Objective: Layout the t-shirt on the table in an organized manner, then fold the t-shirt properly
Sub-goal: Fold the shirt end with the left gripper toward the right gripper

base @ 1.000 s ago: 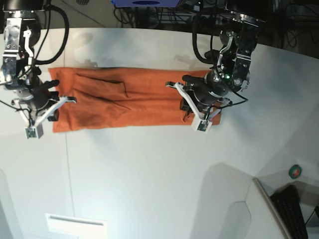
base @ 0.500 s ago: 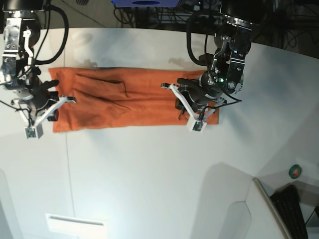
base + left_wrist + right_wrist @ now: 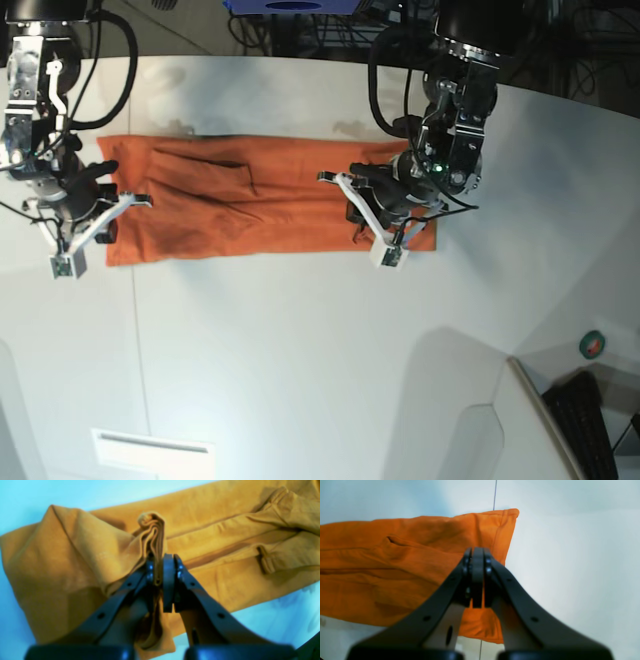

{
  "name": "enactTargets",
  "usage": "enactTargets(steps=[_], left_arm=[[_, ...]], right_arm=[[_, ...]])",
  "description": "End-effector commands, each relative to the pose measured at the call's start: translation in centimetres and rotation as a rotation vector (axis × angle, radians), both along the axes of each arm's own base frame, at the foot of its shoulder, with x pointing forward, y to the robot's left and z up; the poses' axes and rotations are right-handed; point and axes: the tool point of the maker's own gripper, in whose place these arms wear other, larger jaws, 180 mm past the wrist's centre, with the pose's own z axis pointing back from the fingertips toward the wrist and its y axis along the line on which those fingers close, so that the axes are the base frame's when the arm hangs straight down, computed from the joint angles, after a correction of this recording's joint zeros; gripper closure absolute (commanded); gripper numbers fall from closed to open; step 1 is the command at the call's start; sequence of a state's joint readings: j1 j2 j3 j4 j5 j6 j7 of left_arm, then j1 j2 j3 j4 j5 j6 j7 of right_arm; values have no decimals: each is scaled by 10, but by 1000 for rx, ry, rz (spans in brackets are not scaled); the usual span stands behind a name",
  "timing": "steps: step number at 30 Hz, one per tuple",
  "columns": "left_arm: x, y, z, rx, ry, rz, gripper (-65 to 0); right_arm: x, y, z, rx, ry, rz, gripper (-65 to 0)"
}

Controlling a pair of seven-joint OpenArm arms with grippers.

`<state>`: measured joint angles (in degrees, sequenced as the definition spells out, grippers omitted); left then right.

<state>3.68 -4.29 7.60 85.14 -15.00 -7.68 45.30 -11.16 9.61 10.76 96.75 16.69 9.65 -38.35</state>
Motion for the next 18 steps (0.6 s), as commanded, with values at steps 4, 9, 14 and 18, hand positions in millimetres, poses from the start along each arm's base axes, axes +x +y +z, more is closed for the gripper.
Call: enactTargets(steps=[4,9,14,18], left_arm=[[15,-4,15,-21,-55,-1,0],[16,-5,16,-24,-58,-1,0],[16,-5,15,-25,-56,-1,0],[15,-5,15,-25,-54,-1,-183]], right_arm=[[11,-4,14,-6,-54,-2,0],[11,-4,14,-6,-54,0,0],[11,-3,14,-5,-55,3,0],[12,-2,14,-5,-56,4,0]])
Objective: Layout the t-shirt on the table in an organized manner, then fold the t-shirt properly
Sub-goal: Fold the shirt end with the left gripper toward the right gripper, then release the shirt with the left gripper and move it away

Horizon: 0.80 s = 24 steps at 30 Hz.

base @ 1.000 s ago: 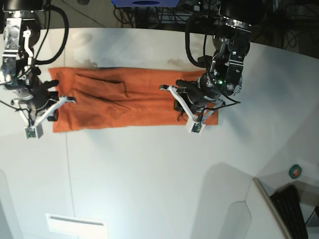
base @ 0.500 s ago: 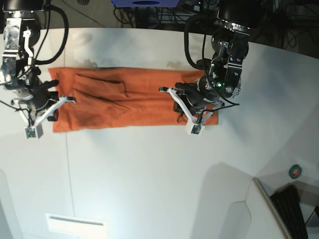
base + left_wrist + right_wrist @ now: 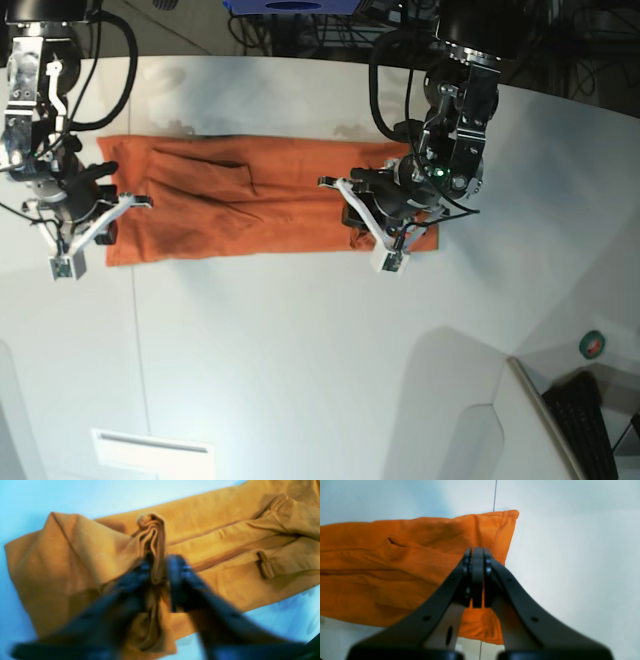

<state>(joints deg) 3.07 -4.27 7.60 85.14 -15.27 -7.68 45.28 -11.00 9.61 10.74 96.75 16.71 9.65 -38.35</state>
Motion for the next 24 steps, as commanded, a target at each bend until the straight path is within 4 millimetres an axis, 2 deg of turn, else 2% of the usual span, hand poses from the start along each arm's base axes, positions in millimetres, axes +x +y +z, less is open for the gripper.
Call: enactTargets(steps=[1,4,7,11,15,17,18,19,21,22,24], left_arm=[[10,-6,11,-21,-43,-6,-237],[3,-24,10,-21,-37,-71,-397],[-7,-46,8,-24,-31,-141,-479],[-15,-64,8,-35,-26,-193,-489],[-32,-87,7,-40,-18,-279,-487],[-32,-91,16,-49,-43,-289,-484],[-35,-91,20,-55,-52,-289,-469],[-32,-79,26,-46,-72,-271,-429],[-23,-55,41,-33,-119,-216,-313],[-19,-39,48,-25,-142,-173,-225],[-9,10,63,9,-186,-40,0]], right_arm=[[11,-2,14,-5,-54,4,0],[11,-2,14,-5,-54,4,0],[11,-2,14,-5,-54,4,0],[10,-2,14,-5,-54,4,0],[11,-4,15,-6,-56,0,0],[10,-4,15,-7,-56,-1,0],[10,-4,15,-7,-56,-1,0],[10,-4,15,-7,-56,0,0],[10,-1,15,-6,-55,7,0],[10,1,16,-2,-61,9,0],[3,24,13,38,-45,33,0]])
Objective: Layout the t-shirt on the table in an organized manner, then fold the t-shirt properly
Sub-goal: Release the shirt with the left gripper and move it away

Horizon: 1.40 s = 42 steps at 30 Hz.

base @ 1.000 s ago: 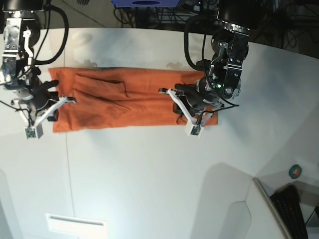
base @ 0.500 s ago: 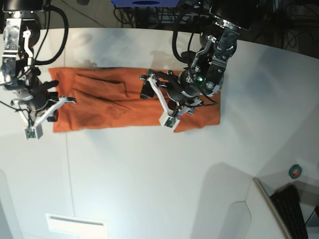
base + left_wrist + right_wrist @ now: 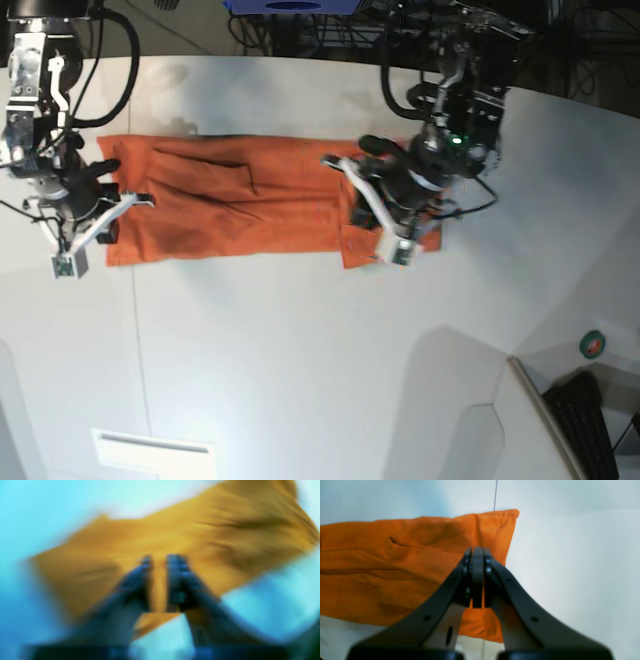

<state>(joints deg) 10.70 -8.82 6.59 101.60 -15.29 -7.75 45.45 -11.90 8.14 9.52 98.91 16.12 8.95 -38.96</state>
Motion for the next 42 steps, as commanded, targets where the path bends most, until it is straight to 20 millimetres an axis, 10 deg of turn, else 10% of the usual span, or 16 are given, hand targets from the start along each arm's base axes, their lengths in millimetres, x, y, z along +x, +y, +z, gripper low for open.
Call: enactTargets(steps=[1,6,12,13,19,28,42], left_arm=[[8,21,16,-5,-55,65,0],[-9,187,30,119,-84,500,0],[-73,316,36,213,-65,846,0],[-83,328,36,224,-56,848,0],[-114,353,17,220,20,772,0],[-115,352,17,222,21,758,0],[-116,351,14,217,27,760,0]], right_arm=[[4,22,12,43,-40,39,0],[-26,133,6,183,41,245,0],[-56,243,-3,304,119,464,-8],[-53,246,-3,309,117,471,-89],[-29,258,-9,413,159,461,-371],[-22,259,-55,429,317,435,-374],[-41,287,-65,414,390,549,-371]])
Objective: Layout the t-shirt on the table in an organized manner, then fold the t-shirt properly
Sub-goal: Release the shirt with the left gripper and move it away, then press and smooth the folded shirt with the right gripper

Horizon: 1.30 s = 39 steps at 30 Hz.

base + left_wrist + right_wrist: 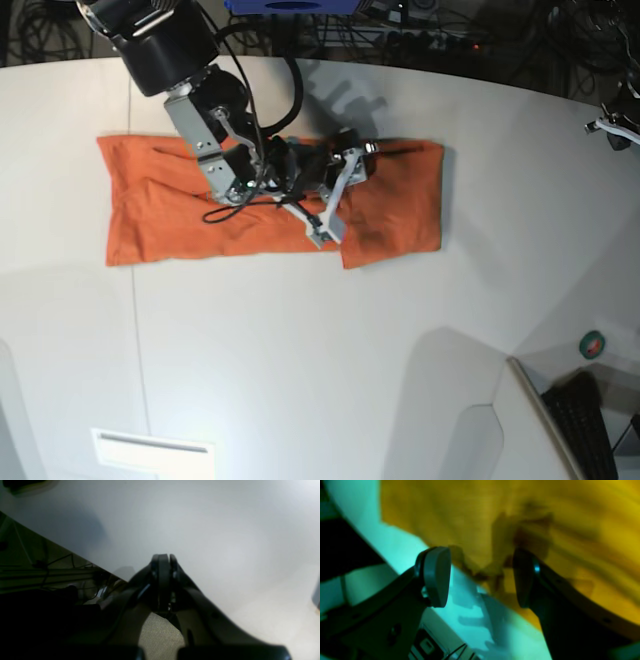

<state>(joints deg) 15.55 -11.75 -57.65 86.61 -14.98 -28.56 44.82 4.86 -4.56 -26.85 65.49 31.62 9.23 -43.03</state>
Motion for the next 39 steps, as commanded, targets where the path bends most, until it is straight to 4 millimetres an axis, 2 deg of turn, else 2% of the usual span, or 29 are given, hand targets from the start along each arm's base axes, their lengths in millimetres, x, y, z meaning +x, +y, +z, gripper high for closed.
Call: enactTargets(steps=[1,4,6,9,10,15,20,23,31,39], left_arm=[[5,8,12,33,-28,-6,0],[5,8,12,33,-28,-6,0],[5,8,12,33,-29,-4,0],[5,8,12,33,-29,-4,0],[5,8,12,33,-29,-4,0],[4,8,12,31,-27,-3,0],[-3,11,-2,-3,1,17,0],[-7,13,-6,-11,13,23,0],[2,16,2,21,-52,14,0],[2,17,3,25,-54,15,0]], right_arm=[[14,6,12,34,-41,-11,-369],[19,8,14,51,-69,-34,-344],[21,5,13,51,-81,-45,-237],[22,3,13,51,-82,-49,-14],[21,3,13,50,-81,-49,0],[14,4,11,55,-71,-49,0],[5,8,23,83,-93,-56,0],[9,-1,32,83,-131,-53,0],[4,-5,32,71,-116,-38,0],[10,-9,36,51,-112,-100,0]])
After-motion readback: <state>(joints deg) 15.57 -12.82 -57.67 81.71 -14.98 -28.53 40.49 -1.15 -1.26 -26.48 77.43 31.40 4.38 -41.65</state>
